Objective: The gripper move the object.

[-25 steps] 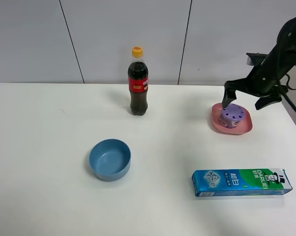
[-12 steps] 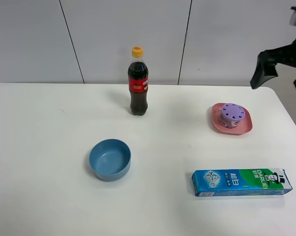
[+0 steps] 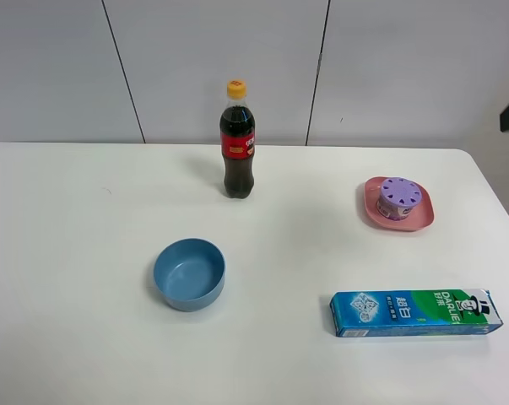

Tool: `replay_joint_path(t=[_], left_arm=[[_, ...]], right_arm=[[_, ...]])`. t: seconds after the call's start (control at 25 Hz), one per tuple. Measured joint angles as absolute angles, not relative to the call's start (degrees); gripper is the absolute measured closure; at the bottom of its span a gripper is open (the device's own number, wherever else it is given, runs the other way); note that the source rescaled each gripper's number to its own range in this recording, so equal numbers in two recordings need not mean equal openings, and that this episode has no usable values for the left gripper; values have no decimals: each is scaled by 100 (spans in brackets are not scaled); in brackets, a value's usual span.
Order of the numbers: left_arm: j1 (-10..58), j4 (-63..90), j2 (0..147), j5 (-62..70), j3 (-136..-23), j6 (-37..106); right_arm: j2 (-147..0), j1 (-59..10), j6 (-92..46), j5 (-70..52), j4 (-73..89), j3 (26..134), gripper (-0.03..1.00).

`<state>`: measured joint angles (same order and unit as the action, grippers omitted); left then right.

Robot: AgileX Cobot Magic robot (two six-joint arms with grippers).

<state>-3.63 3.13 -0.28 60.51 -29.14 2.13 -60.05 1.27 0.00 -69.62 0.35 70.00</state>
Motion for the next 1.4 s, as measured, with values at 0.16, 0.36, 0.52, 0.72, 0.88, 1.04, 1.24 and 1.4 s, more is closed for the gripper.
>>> replay_joint_path(t=[0.16, 0.36, 0.52, 0.72, 0.88, 1.04, 1.24, 1.4], left_arm=[[-363, 313, -28, 6051, -2914, 213], [-363, 313, -28, 6051, -2914, 213], [-363, 313, -28, 6051, -2914, 213], [-363, 313, -28, 6051, -2914, 213], [-363, 313, -28, 6051, -2914, 213], [-363, 313, -28, 6051, -2914, 213], [-363, 313, -28, 6051, -2914, 213], [-363, 313, -28, 6051, -2914, 213]], right_arm=[[-4472, 127, 0, -6984, 0, 5933, -3], [-2423, 127, -166, -6920, 0, 4930, -3], [-1010, 127, -245, -6313, 0, 4221, -3], [-3, 127, -245, -5947, 95, 3428, -3], [11, 127, -245, -5961, 322, 3054, -3], [11, 127, -245, -5990, 325, 2844, -3], [11, 127, -195, -6081, 207, 2768, -3], [11, 127, 74, -6081, 0, 2768, -3]])
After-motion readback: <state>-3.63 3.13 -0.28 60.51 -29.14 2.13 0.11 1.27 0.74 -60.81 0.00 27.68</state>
